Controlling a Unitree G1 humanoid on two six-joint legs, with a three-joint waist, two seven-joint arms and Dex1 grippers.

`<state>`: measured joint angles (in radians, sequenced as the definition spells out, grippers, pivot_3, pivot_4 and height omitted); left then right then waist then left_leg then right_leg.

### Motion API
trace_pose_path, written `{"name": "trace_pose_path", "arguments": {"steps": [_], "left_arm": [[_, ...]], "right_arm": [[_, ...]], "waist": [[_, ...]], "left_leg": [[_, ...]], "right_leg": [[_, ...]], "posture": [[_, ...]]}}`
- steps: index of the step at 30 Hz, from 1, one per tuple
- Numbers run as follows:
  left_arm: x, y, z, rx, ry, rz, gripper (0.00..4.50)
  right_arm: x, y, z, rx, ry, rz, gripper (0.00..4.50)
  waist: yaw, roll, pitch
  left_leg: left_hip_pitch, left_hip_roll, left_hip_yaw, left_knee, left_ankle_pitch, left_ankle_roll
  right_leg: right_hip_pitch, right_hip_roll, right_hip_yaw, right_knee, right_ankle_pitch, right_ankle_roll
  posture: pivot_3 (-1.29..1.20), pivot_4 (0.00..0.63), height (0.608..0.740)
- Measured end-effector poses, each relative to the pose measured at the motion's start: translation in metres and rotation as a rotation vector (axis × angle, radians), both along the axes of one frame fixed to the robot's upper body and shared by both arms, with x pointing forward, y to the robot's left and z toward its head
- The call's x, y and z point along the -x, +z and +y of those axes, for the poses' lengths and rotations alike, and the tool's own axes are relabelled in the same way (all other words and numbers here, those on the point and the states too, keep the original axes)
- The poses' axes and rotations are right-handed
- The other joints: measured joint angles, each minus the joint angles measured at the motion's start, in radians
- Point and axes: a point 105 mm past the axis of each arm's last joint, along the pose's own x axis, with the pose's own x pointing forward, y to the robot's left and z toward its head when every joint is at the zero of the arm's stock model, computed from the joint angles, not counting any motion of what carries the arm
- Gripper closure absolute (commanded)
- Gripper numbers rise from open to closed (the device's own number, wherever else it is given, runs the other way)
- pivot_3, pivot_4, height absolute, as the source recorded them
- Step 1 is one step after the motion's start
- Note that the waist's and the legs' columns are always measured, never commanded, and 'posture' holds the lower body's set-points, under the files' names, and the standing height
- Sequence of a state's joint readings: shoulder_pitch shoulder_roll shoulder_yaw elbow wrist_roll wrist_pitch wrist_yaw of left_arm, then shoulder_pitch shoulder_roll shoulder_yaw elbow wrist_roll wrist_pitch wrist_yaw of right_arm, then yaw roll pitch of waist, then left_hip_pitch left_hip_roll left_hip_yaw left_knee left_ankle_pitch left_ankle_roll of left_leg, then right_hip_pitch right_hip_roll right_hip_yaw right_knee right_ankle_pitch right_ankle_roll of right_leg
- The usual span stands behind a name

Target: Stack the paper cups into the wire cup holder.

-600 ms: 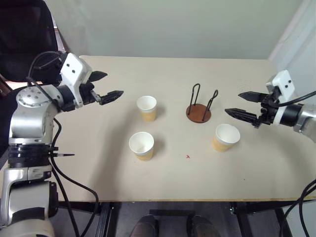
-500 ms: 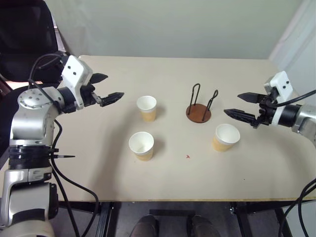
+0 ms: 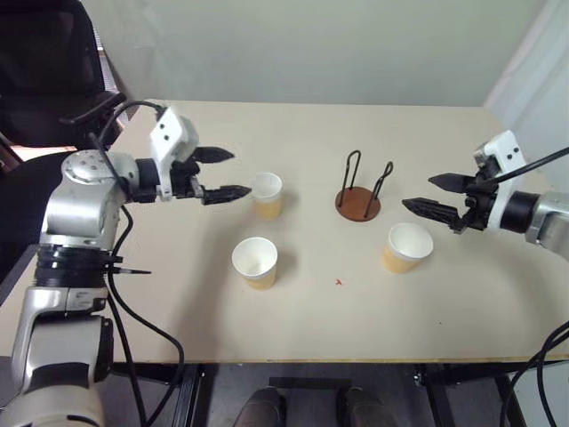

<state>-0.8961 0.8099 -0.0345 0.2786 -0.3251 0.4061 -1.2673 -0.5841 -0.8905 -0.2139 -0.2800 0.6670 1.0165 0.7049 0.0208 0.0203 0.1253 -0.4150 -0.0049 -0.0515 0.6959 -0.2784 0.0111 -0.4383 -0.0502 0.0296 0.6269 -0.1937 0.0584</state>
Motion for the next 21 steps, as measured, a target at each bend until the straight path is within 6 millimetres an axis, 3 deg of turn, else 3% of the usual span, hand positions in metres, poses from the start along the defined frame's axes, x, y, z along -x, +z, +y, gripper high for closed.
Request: {"name": "trace_pose_path", "arguments": {"steps": [11,21], "left_arm": [[0.002,0.001,-0.008,-0.04,-0.062,0.001,0.0],[0.001,0.001,-0.011,-0.036,-0.057,-0.017,0.0]], "right_arm": [[-0.029,-0.032,0.03,-0.023,0.02,0.09,0.04],[-0.068,-0.048,0.032,-0.038,-0.078,0.081,0.04]], "waist": [[-0.008,0.0,0.0],[-0.009,0.0,0.0]], "left_leg": [[-0.001,0.0,0.0,0.0,0.0,0.001],[-0.004,0.0,0.0,0.0,0.0,0.001]], "right_leg": [[-0.002,0.0,0.0,0.0,0.0,0.0],[-0.006,0.0,0.0,0.0,0.0,0.0]], "posture": [[0.0,0.15,0.74],[0.0,0.15,0.74]]}}
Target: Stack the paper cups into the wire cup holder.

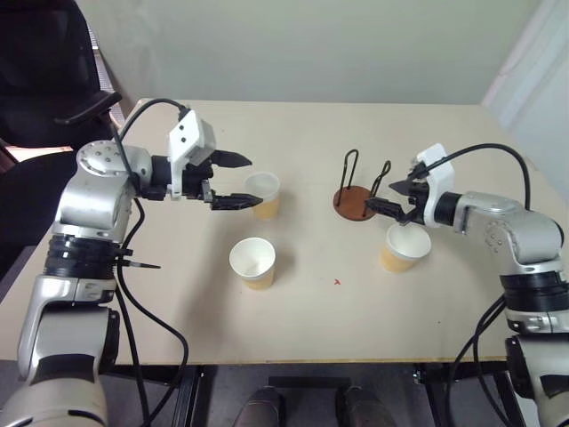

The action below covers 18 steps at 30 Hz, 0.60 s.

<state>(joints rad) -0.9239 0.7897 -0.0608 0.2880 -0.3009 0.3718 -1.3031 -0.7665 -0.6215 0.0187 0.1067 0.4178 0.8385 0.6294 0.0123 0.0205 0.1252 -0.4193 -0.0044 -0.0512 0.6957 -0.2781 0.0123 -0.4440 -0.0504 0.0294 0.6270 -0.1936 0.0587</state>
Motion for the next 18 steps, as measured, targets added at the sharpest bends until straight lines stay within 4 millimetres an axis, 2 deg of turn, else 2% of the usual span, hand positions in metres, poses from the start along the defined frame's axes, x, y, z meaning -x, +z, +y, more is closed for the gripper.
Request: {"name": "trace_pose_path", "arguments": {"steps": [4,7,11,18], "left_arm": [[0.0,-0.002,0.0,0.0,0.002,0.001,0.0],[0.0,-0.002,0.0,0.0,0.004,-0.001,0.0],[-0.001,-0.005,0.002,0.002,0.016,0.002,0.0],[-0.001,-0.008,0.002,0.001,0.018,0.006,0.0]], "right_arm": [[-0.008,0.0,0.005,-0.016,-0.015,-0.01,0.04],[-0.013,0.002,0.013,-0.04,-0.011,-0.02,0.56],[-0.016,0.002,0.021,-0.053,-0.011,-0.025,1.93],[-0.017,0.001,0.022,-0.058,-0.025,-0.028,4.4]], "waist": [[0.0,0.0,0.0],[0.0,0.0,0.0],[0.0,0.0,0.0],[0.0,0.0,0.0]], "left_leg": [[0.0,0.0,0.0,0.0,0.0,0.0],[0.0,0.0,0.0,0.0,0.0,0.0],[0.0,0.0,0.0,0.0,0.0,0.0],[-0.001,0.0,0.0,0.0,0.0,0.0]], "right_leg": [[0.0,0.0,0.0,0.0,0.0,0.0],[0.0,0.0,0.0,0.0,0.0,0.0],[0.0,0.0,0.0,0.0,0.0,0.0],[0.0,0.0,0.0,0.0,0.0,0.0]], "posture": [[0.0,0.15,0.74],[0.0,0.15,0.74],[0.0,0.15,0.74],[0.0,0.15,0.74]]}}
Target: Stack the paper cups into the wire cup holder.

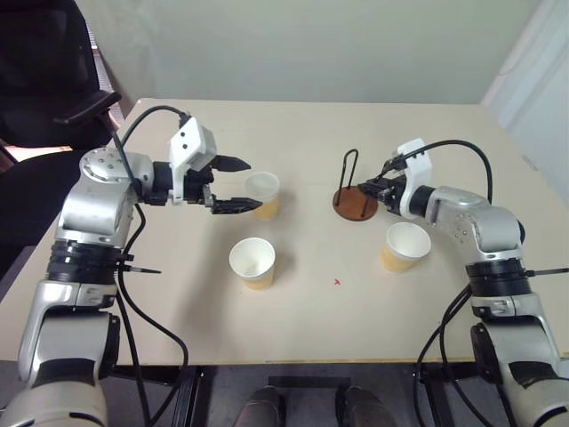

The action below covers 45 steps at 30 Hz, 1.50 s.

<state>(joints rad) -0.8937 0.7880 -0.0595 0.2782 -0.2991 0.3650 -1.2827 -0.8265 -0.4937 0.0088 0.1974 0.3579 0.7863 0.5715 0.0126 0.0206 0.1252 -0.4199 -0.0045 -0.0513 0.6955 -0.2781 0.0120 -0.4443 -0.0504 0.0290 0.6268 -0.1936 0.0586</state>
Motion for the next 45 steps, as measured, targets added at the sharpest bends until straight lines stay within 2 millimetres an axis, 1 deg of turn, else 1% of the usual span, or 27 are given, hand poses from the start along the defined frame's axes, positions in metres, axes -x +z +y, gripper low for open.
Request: {"name": "trace_pose_path", "arguments": {"steps": [1,3,6,9,11,12,14,16,19,26,29,31,33,35,39,40,42,45], "left_arm": [[0.0,0.0,0.0,-0.001,-0.002,-0.001,0.0],[0.001,0.0,-0.001,-0.002,-0.009,0.002,0.0],[0.01,-0.002,-0.003,-0.015,-0.055,0.029,0.0],[0.027,-0.007,-0.006,-0.045,-0.132,0.083,0.0],[0.041,-0.012,-0.008,-0.073,-0.195,0.133,0.0],[0.05,-0.014,-0.009,-0.095,-0.231,0.16,0.0],[0.058,-0.016,-0.01,-0.124,-0.271,0.184,0.0],[0.064,-0.016,-0.011,-0.145,-0.3,0.196,0.0],[0.066,-0.017,-0.01,-0.16,-0.315,0.207,0.0],[0.066,-0.017,-0.013,-0.173,-0.326,0.211,0.0],[0.066,-0.017,-0.013,-0.175,-0.326,0.212,0.0],[0.066,-0.018,-0.013,-0.176,-0.326,0.216,0.0],[0.066,-0.018,-0.014,-0.177,-0.327,0.216,0.0],[0.066,-0.018,-0.013,-0.179,-0.325,0.216,0.0],[0.066,-0.018,-0.013,-0.182,-0.324,0.214,0.0],[0.066,-0.018,-0.013,-0.182,-0.324,0.214,0.0],[0.066,-0.018,-0.013,-0.184,-0.324,0.212,0.0],[0.065,-0.018,-0.012,-0.192,-0.32,0.208,0.0]], "right_arm": [[0.0,0.001,0.0,0.0,0.002,-0.005,4.48],[0.004,0.003,0.0,0.002,0.017,-0.013,4.48],[0.022,0.014,0.006,0.014,0.122,-0.028,4.48],[0.051,0.032,0.017,0.058,0.267,-0.058,4.48],[0.073,0.037,0.026,0.088,0.367,-0.052,4.48],[0.085,0.037,0.03,0.103,0.422,-0.036,4.48],[0.101,0.035,0.036,0.12,0.495,-0.012,4.48],[0.11,0.032,0.04,0.128,0.533,0.007,4.48],[0.122,0.024,0.046,0.139,0.577,0.034,4.48],[0.13,-0.017,0.056,0.179,0.623,0.133,4.48],[0.128,-0.022,0.06,0.21,0.632,0.107,4.48],[0.126,-0.024,0.061,0.227,0.634,0.088,3.88],[0.123,-0.034,0.057,0.244,0.612,0.12,3.37],[0.123,-0.041,0.054,0.249,0.603,0.148,2.7],[0.122,-0.04,0.048,0.264,0.585,0.155,1.37],[0.122,-0.038,0.047,0.26,0.578,0.157,0.98],[0.126,-0.03,0.045,0.251,0.576,0.147,0.98],[0.134,-0.013,0.04,0.251,0.576,0.121,0.98]], "waist": [[0.0,0.0,0.0],[0.0,0.0,0.0],[0.0,0.0,0.0],[0.0,0.0,0.0],[0.0,0.0,0.0],[0.0,0.0,0.0],[0.0,0.0,0.0],[0.0,0.0,0.0],[0.0,0.0,0.0],[-0.001,0.0,0.0],[-0.004,0.0,0.0],[-0.007,-0.001,0.0],[-0.008,-0.001,0.0],[-0.008,-0.001,0.0],[-0.008,-0.001,0.0],[-0.008,-0.001,0.0],[-0.008,-0.001,0.0],[-0.008,-0.001,0.0]], "left_leg": [[0.0,0.0,0.0,0.0,0.0,0.0],[0.0,0.0,0.0,0.0,0.0,0.0],[-0.001,0.0,0.001,-0.001,0.0,0.0],[-0.002,0.0,0.001,-0.003,-0.001,-0.001],[-0.002,0.0,0.001,-0.004,-0.001,-0.002],[-0.002,0.0,0.0,-0.004,-0.001,-0.002],[-0.001,0.0,0.0,-0.003,0.0,-0.002],[-0.001,0.0,0.0,-0.001,0.0,-0.002],[0.001,0.0,0.0,0.001,0.002,-0.002],[0.002,0.001,-0.001,0.001,0.005,-0.001],[0.002,0.001,-0.001,0.001,0.005,-0.001],[0.002,0.001,-0.001,0.001,0.005,-0.001],[0.002,0.001,-0.002,0.001,0.005,-0.001],[0.002,0.001,-0.002,0.001,0.005,-0.001],[0.002,0.001,-0.001,0.0,0.005,-0.001],[0.001,0.001,-0.001,0.0,0.005,-0.001],[0.001,0.001,-0.001,0.0,0.005,-0.001],[0.001,0.001,-0.001,-0.001,0.005,-0.001]], "right_leg": [[0.0,0.0,0.0,0.0,0.0,0.0],[0.0,0.0,0.0,0.0,0.0,0.0],[-0.001,0.0,0.0,-0.001,0.0,0.0],[-0.001,0.001,0.0,-0.002,0.0,0.0],[-0.001,0.001,0.0,-0.003,0.0,0.0],[-0.001,0.001,0.0,-0.003,0.0,0.0],[-0.001,0.001,0.0,-0.002,0.0,0.0],[0.0,0.001,0.0,-0.001,0.0,0.0],[0.002,0.001,0.0,0.001,0.0,-0.002],[0.001,0.001,0.0,0.002,0.003,-0.003],[0.002,0.001,0.0,0.002,0.003,-0.003],[0.002,0.001,0.0,0.002,0.004,-0.004],[0.002,0.001,0.0,0.002,0.004,-0.004],[0.002,0.001,0.0,0.002,0.004,-0.004],[0.002,0.001,0.0,0.001,0.004,-0.004],[0.002,0.001,0.0,0.001,0.004,-0.004],[0.002,0.001,0.0,0.001,0.004,-0.004],[0.002,0.001,0.0,0.0,0.004,-0.004]], "posture": [[0.0,0.15,0.74],[0.0,0.15,0.74],[0.0,0.15,0.74],[0.0,0.15,0.74],[0.0,0.15,0.74],[0.0,0.15,0.74],[0.0,0.15,0.74],[0.0,0.15,0.74],[0.0,0.15,0.74],[0.0,0.15,0.74],[0.0,0.15,0.74],[0.0,0.15,0.74],[0.0,0.15,0.74],[0.0,0.15,0.74],[0.0,0.15,0.74],[0.0,0.15,0.74],[0.0,0.15,0.74],[0.0,0.15,0.74]]}}
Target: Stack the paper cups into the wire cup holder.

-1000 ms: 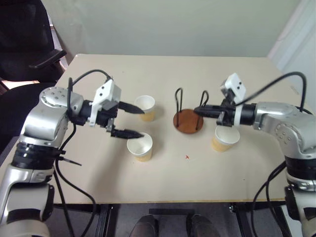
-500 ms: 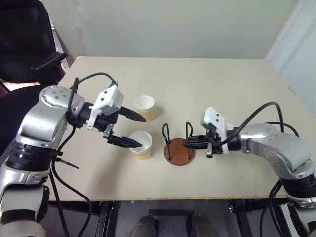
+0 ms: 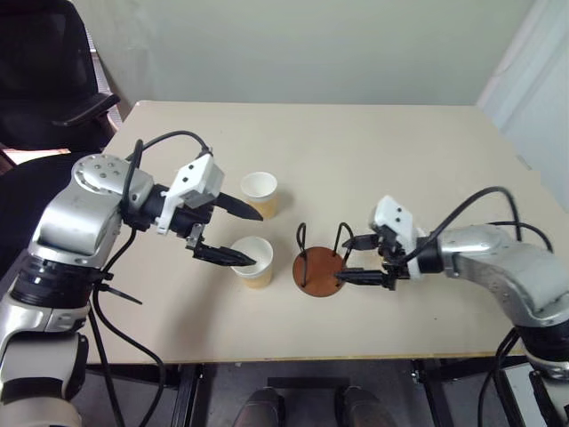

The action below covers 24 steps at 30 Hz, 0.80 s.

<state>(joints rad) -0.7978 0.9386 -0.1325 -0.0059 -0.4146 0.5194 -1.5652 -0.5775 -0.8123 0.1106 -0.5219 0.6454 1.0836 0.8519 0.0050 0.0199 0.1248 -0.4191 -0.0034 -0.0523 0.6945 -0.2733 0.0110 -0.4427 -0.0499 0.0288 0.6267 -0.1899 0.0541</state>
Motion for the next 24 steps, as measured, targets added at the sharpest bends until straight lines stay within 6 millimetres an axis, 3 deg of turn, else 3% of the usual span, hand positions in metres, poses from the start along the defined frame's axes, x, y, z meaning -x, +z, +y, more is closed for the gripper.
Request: {"name": "trace_pose_path", "arguments": {"steps": [9,14,24], "left_arm": [[0.003,-0.001,0.004,-0.033,-0.013,-0.033,0.0],[0.009,-0.022,0.017,-0.215,-0.077,-0.138,0.0],[0.015,-0.028,0.015,-0.378,-0.258,-0.308,0.0]], "right_arm": [[0.018,0.032,-0.022,0.064,0.005,-0.056,0.98],[0.018,0.036,-0.038,0.101,-0.031,-0.066,0.98],[0.032,0.051,-0.041,0.074,0.043,-0.053,0.98]], "waist": [[0.0,0.0,0.0],[0.001,0.0,0.0],[0.001,0.0,0.0]], "left_leg": [[0.0,0.0,0.0,-0.001,0.0,0.0],[0.0,0.0,-0.001,-0.002,0.0,0.0],[0.0,0.0,0.0,-0.002,-0.001,0.001]], "right_leg": [[-0.001,0.0,0.0,0.0,0.0,-0.001],[-0.001,0.0,0.0,0.0,-0.001,0.0],[-0.001,0.0,0.001,0.001,-0.002,-0.002]], "posture": [[0.0,0.15,0.74],[0.0,0.15,0.74],[0.0,0.15,0.74]]}}
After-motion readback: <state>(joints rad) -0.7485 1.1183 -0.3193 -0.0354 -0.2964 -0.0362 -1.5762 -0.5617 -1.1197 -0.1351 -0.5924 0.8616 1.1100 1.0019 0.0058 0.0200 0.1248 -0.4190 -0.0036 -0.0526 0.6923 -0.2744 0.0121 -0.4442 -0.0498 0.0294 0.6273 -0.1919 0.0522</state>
